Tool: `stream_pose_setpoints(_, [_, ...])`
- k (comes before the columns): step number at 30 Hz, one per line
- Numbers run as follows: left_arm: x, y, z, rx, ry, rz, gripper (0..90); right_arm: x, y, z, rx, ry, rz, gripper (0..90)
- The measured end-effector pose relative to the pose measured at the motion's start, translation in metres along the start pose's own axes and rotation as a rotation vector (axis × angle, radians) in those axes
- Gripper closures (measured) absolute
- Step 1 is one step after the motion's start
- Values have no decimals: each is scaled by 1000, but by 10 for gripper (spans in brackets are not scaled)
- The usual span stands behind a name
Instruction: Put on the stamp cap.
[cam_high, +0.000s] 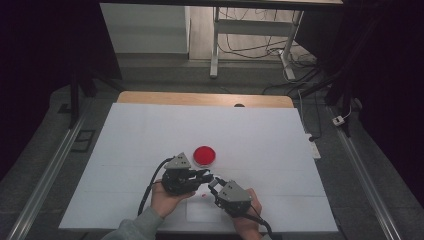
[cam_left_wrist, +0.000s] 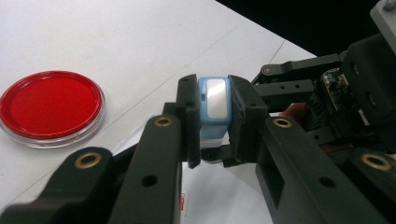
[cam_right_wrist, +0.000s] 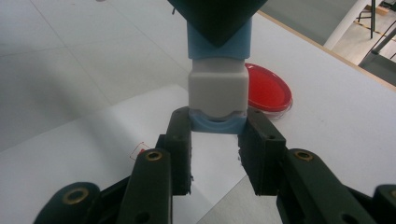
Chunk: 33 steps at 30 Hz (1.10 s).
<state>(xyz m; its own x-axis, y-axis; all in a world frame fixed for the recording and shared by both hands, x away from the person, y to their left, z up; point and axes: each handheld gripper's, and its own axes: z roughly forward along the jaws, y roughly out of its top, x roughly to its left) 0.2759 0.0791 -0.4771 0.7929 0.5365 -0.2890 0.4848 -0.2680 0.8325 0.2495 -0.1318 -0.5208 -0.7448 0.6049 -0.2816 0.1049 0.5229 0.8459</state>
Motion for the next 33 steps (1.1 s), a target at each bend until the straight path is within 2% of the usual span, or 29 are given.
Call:
stream_pose_setpoints(17, [1, -1, 0, 0, -20, 0, 761, 2, 1, -2, -10, -26, -14, 652])
stream_pose_setpoints(33, [4, -3, 2, 14, -47, -15, 762, 5, 3, -4, -11, -29, -73, 653])
